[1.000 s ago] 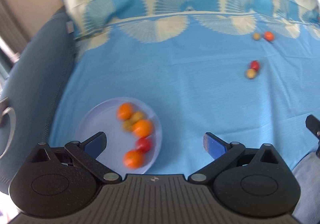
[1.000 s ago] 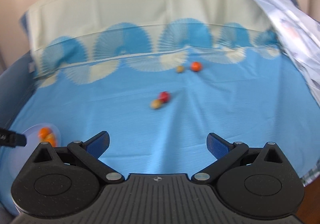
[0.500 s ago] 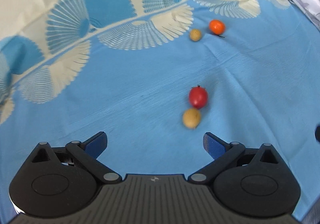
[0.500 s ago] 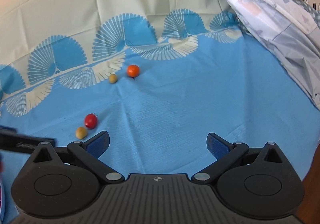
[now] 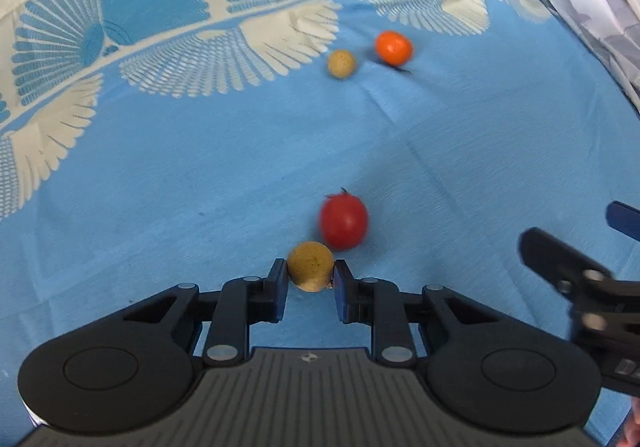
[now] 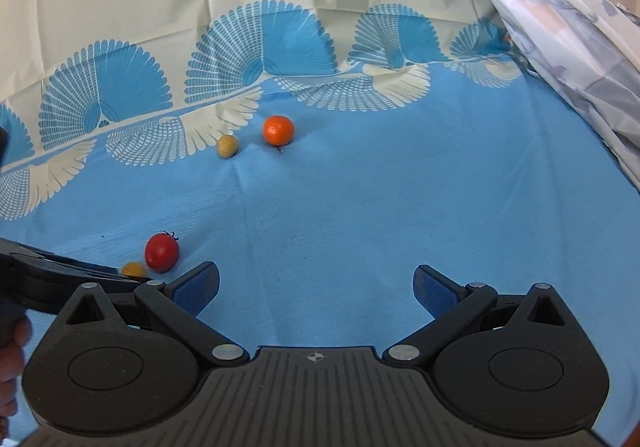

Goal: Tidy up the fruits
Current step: 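Grasp the tan longan with the left tool while the right tool grasps a red tomato, then carry the longan and the red tomato back over the plate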

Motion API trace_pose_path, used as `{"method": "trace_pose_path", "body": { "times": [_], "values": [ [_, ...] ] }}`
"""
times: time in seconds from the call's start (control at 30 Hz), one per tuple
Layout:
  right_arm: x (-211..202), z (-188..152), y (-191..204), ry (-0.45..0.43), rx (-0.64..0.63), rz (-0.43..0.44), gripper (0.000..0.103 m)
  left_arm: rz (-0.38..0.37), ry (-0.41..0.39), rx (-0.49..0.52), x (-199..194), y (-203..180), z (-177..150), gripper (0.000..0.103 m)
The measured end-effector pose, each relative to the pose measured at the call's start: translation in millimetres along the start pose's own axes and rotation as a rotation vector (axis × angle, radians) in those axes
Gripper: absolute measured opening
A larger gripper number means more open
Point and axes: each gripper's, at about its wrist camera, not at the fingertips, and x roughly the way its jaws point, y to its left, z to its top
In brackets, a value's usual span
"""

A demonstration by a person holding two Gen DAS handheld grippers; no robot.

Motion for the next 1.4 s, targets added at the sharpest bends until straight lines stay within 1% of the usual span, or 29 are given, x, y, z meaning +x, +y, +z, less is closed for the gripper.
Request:
{"method": "trace_pose_path", "body": {
  "times": [0.13,0.2,0.37,0.43,0.47,0.5,0.53,0.63,0.67,0.7,0.77,0.83,0.93,1.07,1.1,1.2,1.27,1.4],
  "values": [
    [17.9,2.3,14.8,-0.007,-0.059,0.036,0.102,0.05,-0.009,-0.071,-17.2,29.4,-5.5,0.026],
    [28.5,4.3,26.8,-0.007,-0.097,0.075,0.102,0.082,-0.014,-0.099,-30.7,46.4,-11.9,0.026],
    [53.5,4.6,70.7,0.0,-0.214,0.16,0.102,0.149,0.011,-0.155,-55.7,82.3,-31.8,0.026],
    [61.2,2.4,88.2,0.0,-0.265,0.188,0.097,0.164,0.024,-0.17,-63.0,91.2,-39.5,0.026],
    [63.4,0.8,96.1,-0.001,-0.293,0.199,0.087,0.168,0.025,-0.176,-66.7,94.8,-43.4,0.026],
    [66.2,-1.0,103.1,0.0,-0.319,0.204,0.068,0.172,0.027,-0.18,-69.9,97.5,-47.0,0.026],
    [70.5,-2.9,109.3,0.019,-0.345,0.207,0.06,0.176,0.03,-0.185,-73.1,99.7,-50.8,0.026],
    [72.1,-5.5,109.6,0.017,-0.33,0.234,0.051,0.179,0.032,-0.209,-83.9,104.1,-58.4,0.026],
    [69.3,-3.8,108.4,0.024,-0.319,0.235,0.034,0.178,0.028,-0.217,-89.6,105.2,-60.4,0.026],
    [65.8,-2.5,108.3,0.036,-0.32,0.22,0.032,0.176,0.022,-0.225,-96.2,105.6,-62.6,0.026],
    [51.0,-2.2,104.4,0.044,-0.302,0.202,0.032,0.171,0.011,-0.237,-111.6,106.0,-67.3,0.026],
    [28.4,-3.4,98.4,0.041,-0.271,0.212,0.032,0.178,0.002,-0.243,-128.6,104.7,-73.3,0.026],
    [-17.8,-10.8,92.5,0.028,-0.25,0.24,0.032,0.189,-0.002,-0.26,-160.7,104.5,-88.2,0.026],
    [-84.0,-29.4,95.9,0.043,-0.223,0.305,0.032,0.201,0.003,-0.298,-209.6,108.6,-116.1,0.026],
    [-100.8,-35.2,99.8,0.045,-0.225,0.325,0.032,0.201,0.002,-0.307,-222.1,110.6,-124.6,0.026],
    [-145.6,-51.8,116.0,0.06,-0.243,0.389,0.032,0.234,-0.004,-0.325,-258.4,116.1,-150.1,0.026],
    [-172.5,-60.1,130.4,0.064,-0.27,0.436,0.032,0.251,0.008,-0.348,-279.1,121.2,-167.4,0.026],
    [-215.9,-75.9,160.0,0.062,-0.334,0.519,0.032,0.275,0.022,-0.375,-312.3,129.1,-202.2,0.026]
  ]
}}
